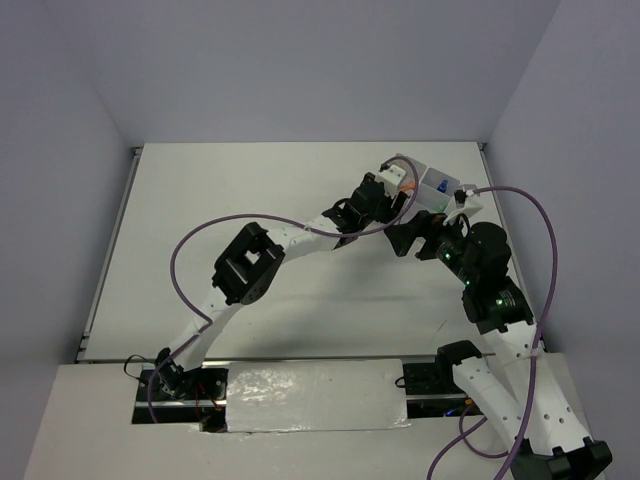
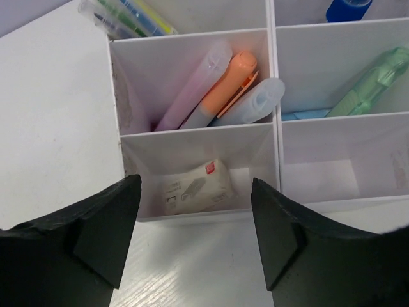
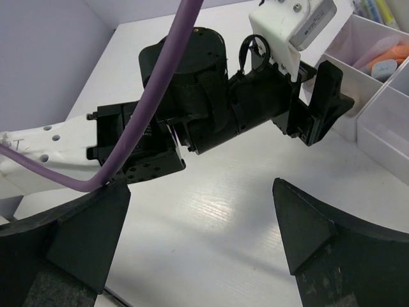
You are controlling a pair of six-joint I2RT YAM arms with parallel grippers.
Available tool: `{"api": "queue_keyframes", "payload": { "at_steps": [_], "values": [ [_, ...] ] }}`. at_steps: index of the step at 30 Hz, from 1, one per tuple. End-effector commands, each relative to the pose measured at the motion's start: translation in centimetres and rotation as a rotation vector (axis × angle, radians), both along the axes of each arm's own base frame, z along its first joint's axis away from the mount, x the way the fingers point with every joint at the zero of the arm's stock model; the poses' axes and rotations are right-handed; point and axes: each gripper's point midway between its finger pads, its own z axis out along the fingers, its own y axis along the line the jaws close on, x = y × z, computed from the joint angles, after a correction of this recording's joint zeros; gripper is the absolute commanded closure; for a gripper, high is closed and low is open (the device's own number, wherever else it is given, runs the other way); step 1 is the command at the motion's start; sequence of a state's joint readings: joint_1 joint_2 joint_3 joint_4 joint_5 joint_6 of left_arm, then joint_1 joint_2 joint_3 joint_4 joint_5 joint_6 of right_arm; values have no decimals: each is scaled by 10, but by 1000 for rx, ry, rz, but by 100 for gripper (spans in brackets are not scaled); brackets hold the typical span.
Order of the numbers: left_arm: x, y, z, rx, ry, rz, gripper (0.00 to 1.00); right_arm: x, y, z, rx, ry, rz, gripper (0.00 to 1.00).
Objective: Sort the stationery into containers
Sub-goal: Place the stationery in the storage box, then pick up the stapler from the center of the board.
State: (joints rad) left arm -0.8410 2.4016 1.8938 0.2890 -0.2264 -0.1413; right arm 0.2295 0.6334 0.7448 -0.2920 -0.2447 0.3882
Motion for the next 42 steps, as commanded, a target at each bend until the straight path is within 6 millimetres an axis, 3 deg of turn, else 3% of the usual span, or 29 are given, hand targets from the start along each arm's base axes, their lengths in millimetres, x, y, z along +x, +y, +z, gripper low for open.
{"api": "queue_keyframes", "payload": {
  "at_steps": [1, 2, 7, 10, 11, 12, 13, 14, 16, 17, 18, 20, 21, 23, 25, 27, 29, 37, 42],
  "values": [
    [-3, -3, 43, -60, -54, 23, 18, 3, 4, 8, 6, -42, 19, 0],
    [-3, -5, 42, -59, -55, 18, 10, 3, 4, 8, 7, -42, 19, 0],
    [-8, -3, 46, -61, -49, 25, 2, 1, 4, 11, 8, -50, 21, 0],
    [-16, 5, 82, -99, -71, 52, 2, 0, 3, 14, 7, -54, 16, 0],
    [-18, 13, 90, -94, -72, 93, 2, 0, 4, 14, 4, -55, 20, 0],
    [-24, 21, 119, -119, -90, 119, 1, 1, 3, 14, 5, -54, 18, 0],
    [-25, 32, 127, -119, -85, 156, 1, 1, 4, 15, 5, -54, 18, 0],
    [-28, 53, 143, -120, -66, 235, 1, 1, 4, 15, 7, -52, 19, 0],
    [-30, 82, 145, -125, -12, 356, 1, 1, 6, 14, 13, -51, 32, 0],
    [-32, 113, 144, -76, 26, 448, 1, 0, 7, 13, 21, -49, 37, 0],
    [-34, 131, 133, -50, 62, 499, 1, 0, 9, 14, 28, -55, 44, 0],
    [-39, 166, 131, -95, 138, 616, 1, -1, 11, 12, 42, -50, 54, 0],
    [-50, 190, 107, -16, 210, 669, 1, 0, 13, 13, 48, -53, 60, 0],
    [-62, 219, 93, -62, 307, 805, 1, 1, 17, 7, 60, -33, 77, 0],
    [-81, 260, 64, -15, 403, 961, 1, 5, 21, 2, 67, -18, 89, 0],
    [-98, 291, 45, 12, 450, 1083, 1, 7, 27, -4, 77, 6, 111, 0],
    [-106, 311, 28, 25, 492, 1133, 1, 9, 30, -8, 81, 16, 114, 0],
    [-108, 330, -30, 93, 688, 1186, 1, 16, 50, -28, 44, 88, 157, 1],
    [-100, 322, -54, 103, 741, 1163, 1, 17, 57, -30, 41, 87, 171, 1]
  ]
}}
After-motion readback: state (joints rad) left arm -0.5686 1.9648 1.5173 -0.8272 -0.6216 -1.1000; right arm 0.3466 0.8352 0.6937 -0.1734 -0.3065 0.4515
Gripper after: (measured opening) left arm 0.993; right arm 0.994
